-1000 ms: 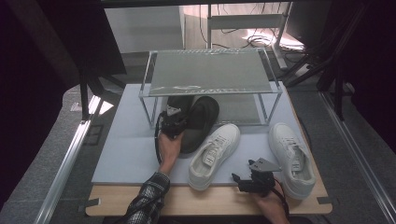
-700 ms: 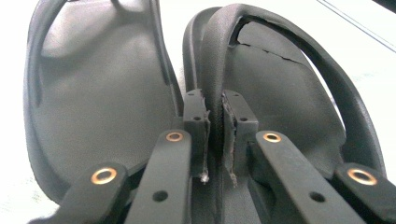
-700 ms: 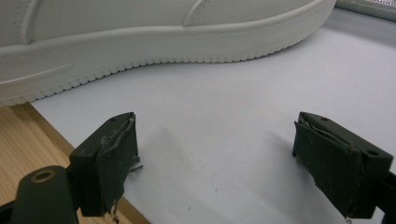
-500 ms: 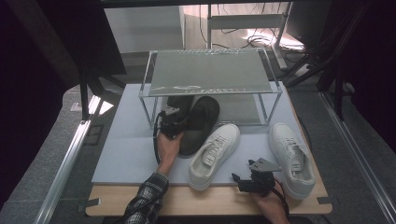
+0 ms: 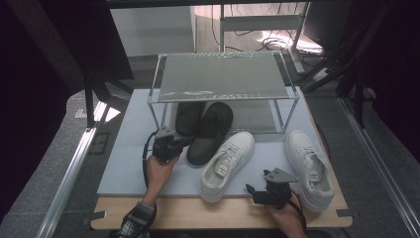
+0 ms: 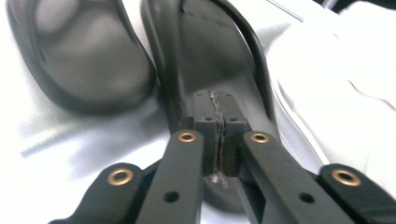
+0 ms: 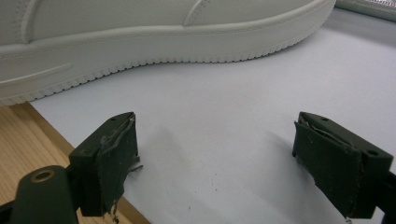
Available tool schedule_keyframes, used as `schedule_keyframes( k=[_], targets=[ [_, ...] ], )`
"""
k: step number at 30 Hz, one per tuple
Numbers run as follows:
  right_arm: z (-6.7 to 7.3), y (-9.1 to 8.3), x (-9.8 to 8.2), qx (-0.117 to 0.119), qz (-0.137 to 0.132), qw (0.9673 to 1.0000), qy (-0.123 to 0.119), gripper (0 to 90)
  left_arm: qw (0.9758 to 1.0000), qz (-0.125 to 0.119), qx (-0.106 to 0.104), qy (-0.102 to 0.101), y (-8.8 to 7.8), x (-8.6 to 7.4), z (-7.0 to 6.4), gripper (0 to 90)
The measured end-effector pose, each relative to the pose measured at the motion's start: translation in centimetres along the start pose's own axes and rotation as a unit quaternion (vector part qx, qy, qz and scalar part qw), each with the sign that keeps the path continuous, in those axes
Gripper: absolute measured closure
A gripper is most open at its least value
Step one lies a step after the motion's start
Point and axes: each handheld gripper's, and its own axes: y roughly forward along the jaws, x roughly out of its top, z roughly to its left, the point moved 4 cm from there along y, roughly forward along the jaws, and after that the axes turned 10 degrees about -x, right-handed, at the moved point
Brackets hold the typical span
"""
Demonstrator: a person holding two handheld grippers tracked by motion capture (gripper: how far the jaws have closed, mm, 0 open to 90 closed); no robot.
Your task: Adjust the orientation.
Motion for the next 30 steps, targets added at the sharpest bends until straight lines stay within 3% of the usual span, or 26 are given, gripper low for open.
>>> schedule_keyframes(
  k=[3,12,20,30],
  targets=[
    [0.0,0.0,0.0,0.0,0.0,1.0,0.0,14.3,0.9997,0.015,-0.017,0.006,-0.8,-2.0,-0.9,89.5],
    [0.0,0.0,0.0,0.0,0.0,1.0,0.0,14.3,0.9982,0.054,-0.021,0.017,-0.5,-5.5,-2.2,89.5],
    [0.0,0.0,0.0,0.0,0.0,1.0,0.0,14.3,0.997,0.072,-0.009,0.027,0.6,-6.0,-2.5,89.5],
    [0.0,0.0,0.0,0.0,0.0,1.0,0.0,14.3,0.9967,0.075,-0.009,0.027,1.9,-5.1,-2.3,89.3]
  ],
)
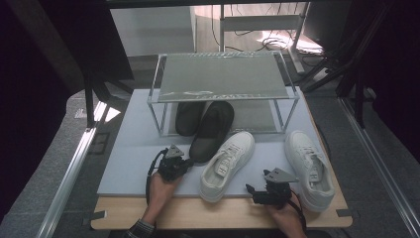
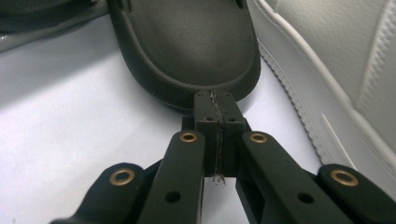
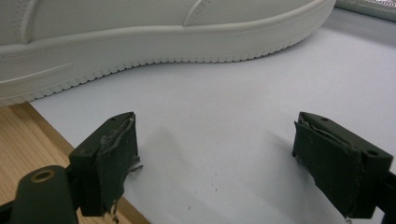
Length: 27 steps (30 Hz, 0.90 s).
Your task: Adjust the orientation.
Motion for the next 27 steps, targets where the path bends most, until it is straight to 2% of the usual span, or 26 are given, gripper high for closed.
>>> schedule_keyframes(
  k=[7,19,27],
  targets=[
    [0.0,0.0,0.0,0.0,0.0,1.0,0.0,14.3,1.0,-0.002,-0.002,0.002,1.2,1.2,0.0,88.7],
    [0.0,0.0,0.0,0.0,0.0,1.0,0.0,14.3,0.9998,-0.016,-0.001,0.01,2.1,3.7,-0.2,87.6],
    [0.0,0.0,0.0,0.0,0.0,1.0,0.0,14.3,0.9998,-0.018,-0.004,0.007,3.1,4.4,0.0,87.1]
  ],
)
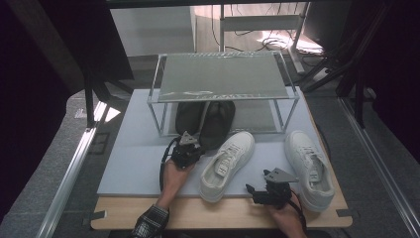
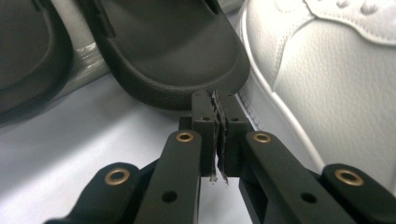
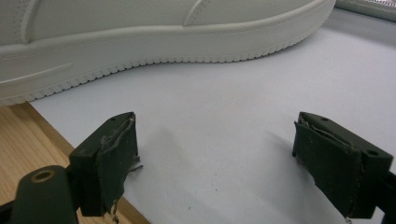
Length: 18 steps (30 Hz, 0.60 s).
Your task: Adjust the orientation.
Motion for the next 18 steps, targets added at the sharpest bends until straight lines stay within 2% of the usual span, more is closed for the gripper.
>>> schedule_keyframes(
  k=[8,11,18],
  targets=[
    [0.0,0.0,0.0,0.0,0.0,1.0,0.0,14.3,0.9999,0.005,0.009,0.004,1.1,1.0,0.3,86.1],
    [0.0,0.0,0.0,0.0,0.0,1.0,0.0,14.3,0.9997,0.005,0.023,0.002,1.7,1.6,0.9,86.3],
    [0.0,0.0,0.0,0.001,0.0,1.0,0.0,14.3,0.9994,0.007,0.035,0.001,2.7,2.5,1.7,86.4]
  ],
)
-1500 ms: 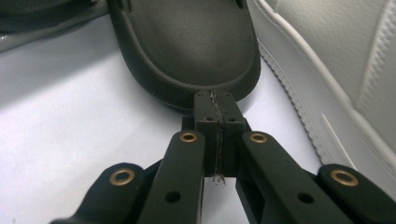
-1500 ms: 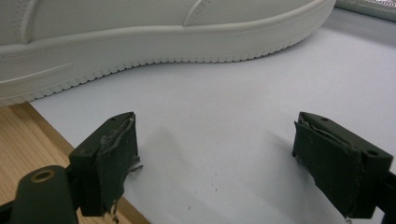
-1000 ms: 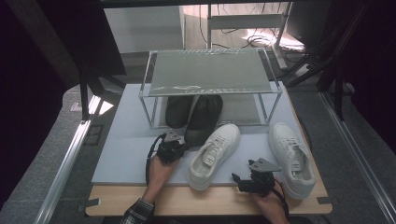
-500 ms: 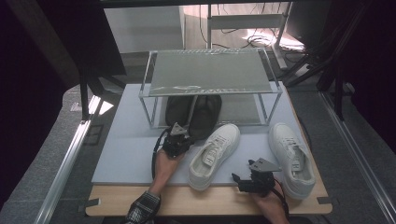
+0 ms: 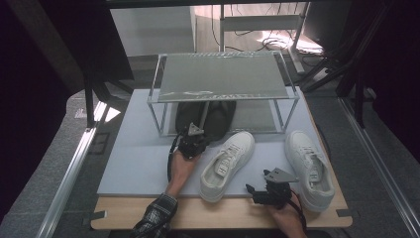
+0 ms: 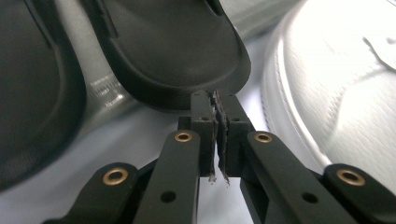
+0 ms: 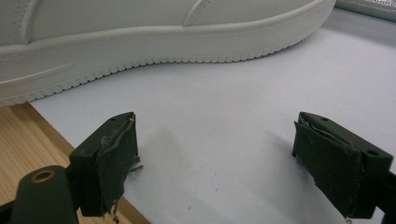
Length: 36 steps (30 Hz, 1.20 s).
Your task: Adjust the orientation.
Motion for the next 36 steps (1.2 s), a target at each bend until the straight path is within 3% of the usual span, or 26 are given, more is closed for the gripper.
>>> schedule_keyframes(
  k=[5,21,28,31,36],
  targets=[
    [0.0,0.0,0.0,0.0,0.0,1.0,0.0,14.3,1.0,0.005,0.003,0.003,0.7,0.5,0.4,86.3],
    [0.0,0.0,0.0,0.0,0.0,1.0,-0.001,14.3,0.9999,0.005,-0.015,0.002,2.7,1.9,-0.1,86.8],
    [0.0,0.0,0.0,0.0,0.0,1.0,-0.001,14.3,0.9999,-0.015,0.005,0.0,0.4,1.4,0.6,89.4],
    [0.0,0.0,0.0,0.0,-0.001,1.0,-0.001,14.3,0.9995,-0.019,0.023,0.0,-1.2,1.1,1.4,89.4],
    [0.0,0.0,0.0,0.0,-0.001,1.0,-0.001,14.3,0.9981,-0.033,0.049,-0.018,-3.5,0.3,3.4,89.4]
  ],
)
